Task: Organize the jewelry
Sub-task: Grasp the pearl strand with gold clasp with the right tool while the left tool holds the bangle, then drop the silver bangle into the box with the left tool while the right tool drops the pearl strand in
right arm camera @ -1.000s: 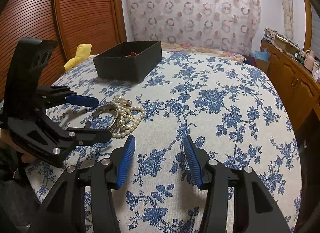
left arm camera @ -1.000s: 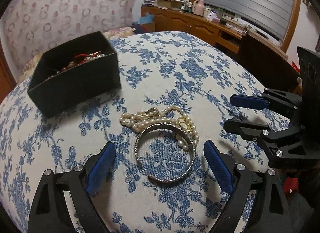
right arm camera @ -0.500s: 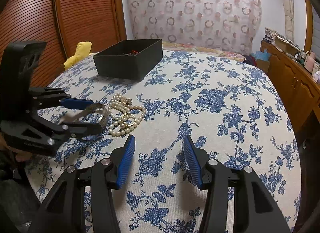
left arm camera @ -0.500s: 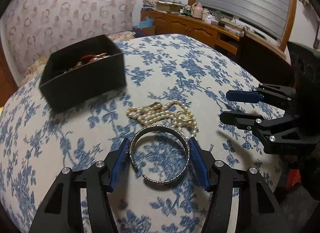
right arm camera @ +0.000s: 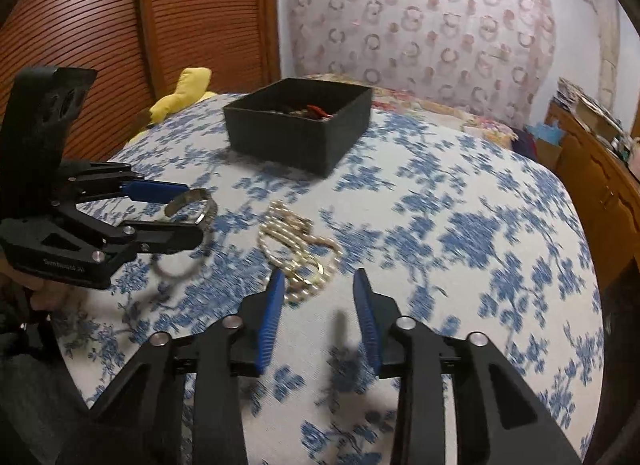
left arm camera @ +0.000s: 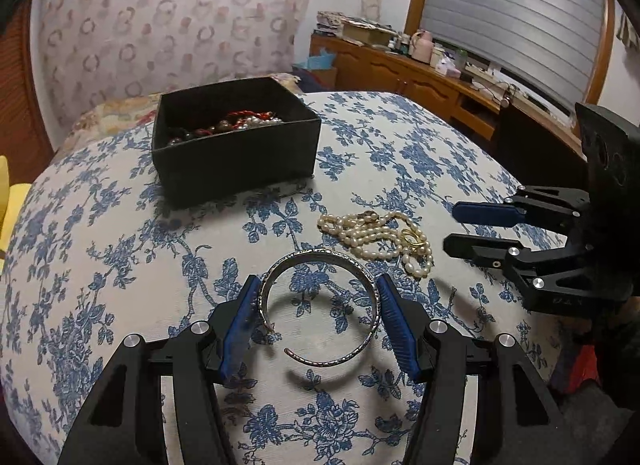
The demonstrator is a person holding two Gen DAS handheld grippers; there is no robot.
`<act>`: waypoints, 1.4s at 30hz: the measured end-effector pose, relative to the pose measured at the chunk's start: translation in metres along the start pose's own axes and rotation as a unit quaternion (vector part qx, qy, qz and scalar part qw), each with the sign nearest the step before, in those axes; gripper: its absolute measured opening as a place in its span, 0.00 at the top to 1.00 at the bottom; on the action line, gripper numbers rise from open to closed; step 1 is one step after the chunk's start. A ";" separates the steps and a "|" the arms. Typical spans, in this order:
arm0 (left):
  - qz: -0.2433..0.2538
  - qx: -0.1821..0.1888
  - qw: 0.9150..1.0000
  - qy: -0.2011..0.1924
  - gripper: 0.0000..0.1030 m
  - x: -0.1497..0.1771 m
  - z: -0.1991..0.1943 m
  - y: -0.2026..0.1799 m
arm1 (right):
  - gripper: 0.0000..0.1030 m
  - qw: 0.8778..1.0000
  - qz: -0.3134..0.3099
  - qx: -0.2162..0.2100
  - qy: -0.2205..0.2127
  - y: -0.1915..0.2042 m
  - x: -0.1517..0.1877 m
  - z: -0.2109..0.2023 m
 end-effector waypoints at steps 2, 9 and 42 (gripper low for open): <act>-0.002 0.001 1.000 -0.001 0.45 0.000 0.000 0.001 | 0.74 1.000 -0.009 -0.007 0.004 0.004 -0.004 0.004; -0.005 0.003 1.000 0.001 0.45 0.003 0.001 0.001 | 0.78 0.999 -0.022 -0.022 0.021 0.013 -0.013 0.019; -0.005 -0.004 1.000 -0.024 0.45 -0.013 -0.010 0.008 | 0.90 1.000 -0.013 -0.019 -0.010 -0.009 -0.037 0.007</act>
Point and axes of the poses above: each gripper's, at about its wrist camera, not at the fingertips, and z roughly the way its jaws point, y to its left, x to its underside, the point moved 6 cm from there along z, roughly the way its jaws point, and after that the axes turned 10 degrees about -z, right-handed, at the moved point
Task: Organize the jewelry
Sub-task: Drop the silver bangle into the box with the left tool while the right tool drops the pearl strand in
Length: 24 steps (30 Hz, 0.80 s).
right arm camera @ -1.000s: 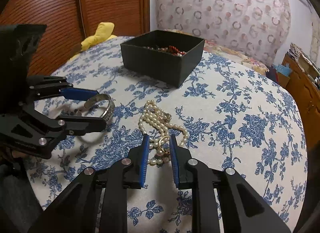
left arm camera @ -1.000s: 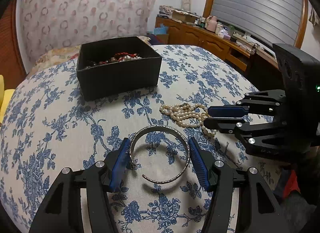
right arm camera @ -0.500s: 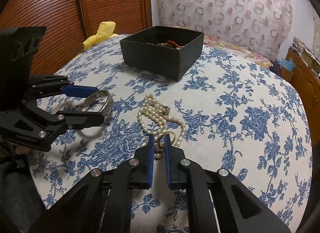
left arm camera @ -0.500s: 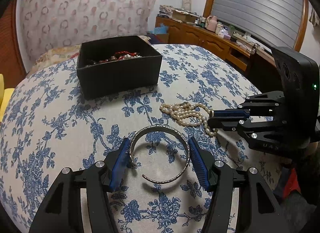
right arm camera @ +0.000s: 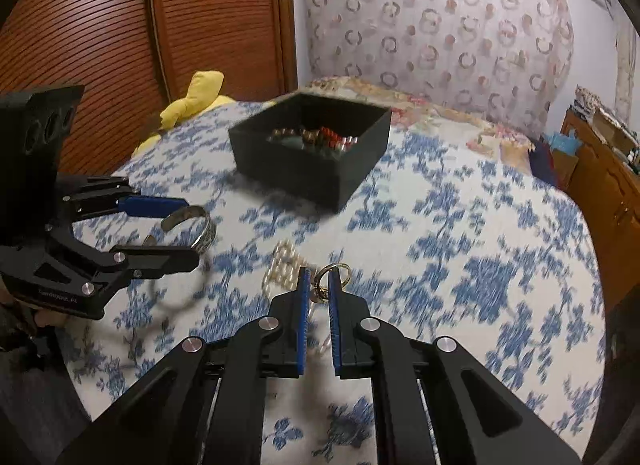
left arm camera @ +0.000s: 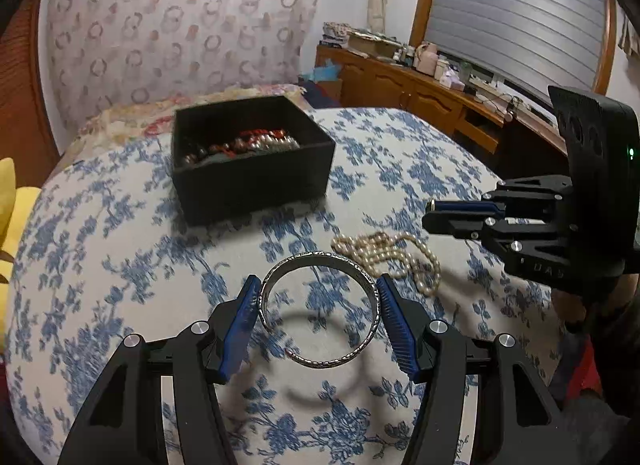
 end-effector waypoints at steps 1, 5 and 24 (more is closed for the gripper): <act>0.001 -0.002 1.000 -0.003 0.45 -0.003 -0.001 0.001 | 0.90 1.000 -0.001 0.002 -0.003 -0.003 -0.004 0.000; 0.002 -0.009 1.000 -0.016 0.45 -0.017 -0.006 0.008 | 0.90 1.000 -0.002 0.011 -0.016 -0.015 -0.026 -0.003; -0.010 -0.017 0.998 -0.052 0.45 -0.059 -0.022 0.034 | 0.89 0.999 -0.006 -0.017 -0.038 -0.027 -0.091 0.027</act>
Point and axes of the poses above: each gripper's, at about its wrist camera, not at the fingertips, and z roughly the way its jaws point, y to its left, x to its underside, the point moved 6 cm from there along z, roughly the way its jaws point, and after that the axes turned 10 degrees about -z, right-handed, at the moved point
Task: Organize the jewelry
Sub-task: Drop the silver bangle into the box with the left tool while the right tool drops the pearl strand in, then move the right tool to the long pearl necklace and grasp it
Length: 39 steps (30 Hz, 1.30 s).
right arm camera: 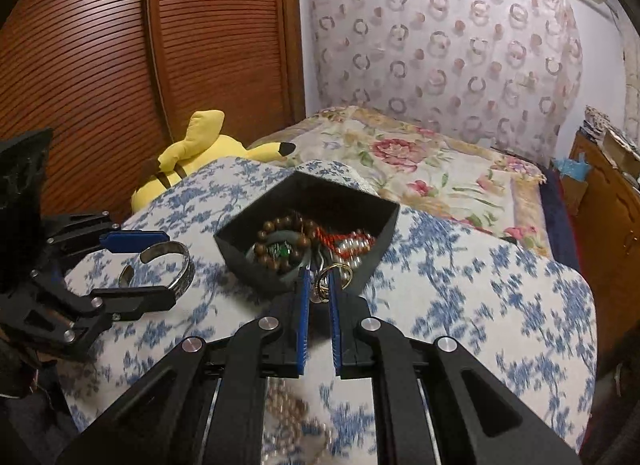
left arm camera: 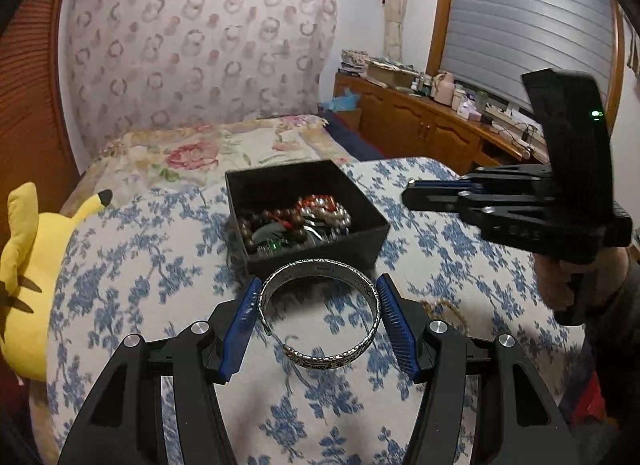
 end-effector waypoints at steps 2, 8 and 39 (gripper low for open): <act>-0.001 0.000 1.000 -0.003 0.45 -0.007 0.002 0.003 | 0.89 1.000 -0.003 -0.005 0.000 -0.002 -0.007 0.008; -0.004 -0.003 1.000 -0.012 0.45 -0.029 0.011 0.012 | 0.89 1.000 -0.014 -0.019 0.007 -0.010 -0.021 0.034; -0.007 -0.018 1.000 0.012 0.42 -0.077 0.078 0.027 | 0.65 0.998 0.040 0.033 0.035 -0.053 0.066 -0.011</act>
Point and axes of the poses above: each gripper's, at about its wrist camera, not at the fingertips, and z roughly the way its jaws point, y to its left, x to its underside, the point moved 6 cm from there along z, roughly the way its jaws point, and after that the axes turned 10 degrees about -z, right-handed, at the moved point
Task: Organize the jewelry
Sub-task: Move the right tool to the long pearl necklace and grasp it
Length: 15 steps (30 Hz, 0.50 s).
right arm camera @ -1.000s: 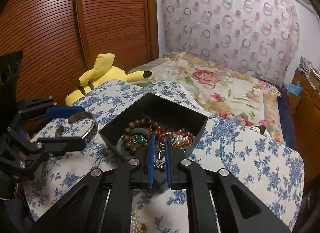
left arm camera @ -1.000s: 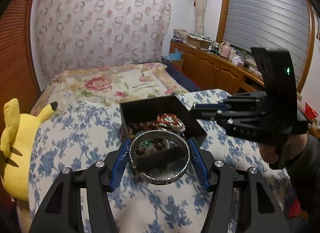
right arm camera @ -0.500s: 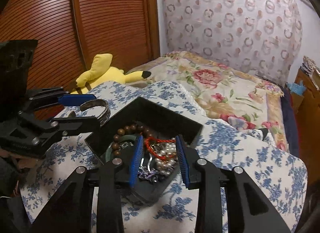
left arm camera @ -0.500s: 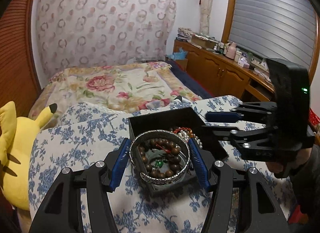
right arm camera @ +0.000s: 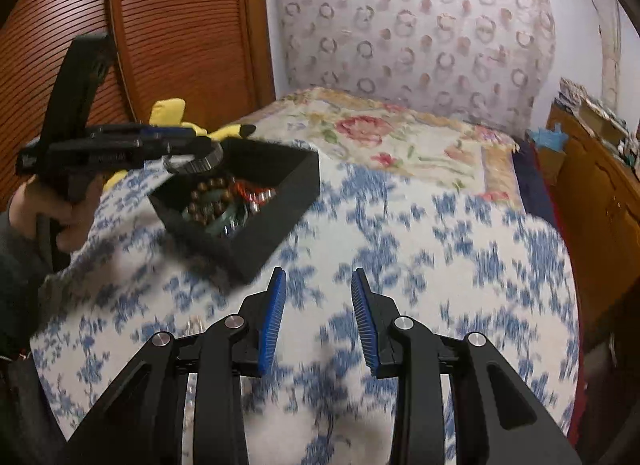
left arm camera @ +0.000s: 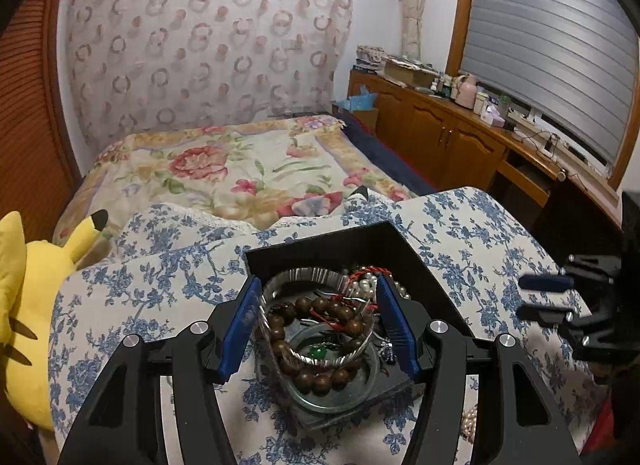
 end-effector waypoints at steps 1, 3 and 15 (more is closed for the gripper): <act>0.001 -0.001 1.000 0.000 0.37 0.000 0.001 -0.001 | 0.65 1.000 0.002 0.000 0.004 0.002 0.007 0.000; 0.005 -0.003 1.000 -0.002 0.36 0.002 0.000 -0.004 | 0.65 1.000 0.003 -0.006 0.009 0.006 0.016 -0.001; 0.013 0.000 1.000 0.012 0.26 0.045 -0.024 -0.011 | 0.65 0.998 -0.020 -0.035 0.053 0.055 0.052 0.003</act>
Point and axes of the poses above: each gripper's, at about its wrist camera, not at the fingertips, and z roughly the way its jaws point, y to its left, x to its underside, the point moved 6 cm from there along z, roughly the way its jaws point, and after that the axes turned 10 degrees about -z, right-handed, at the moved point
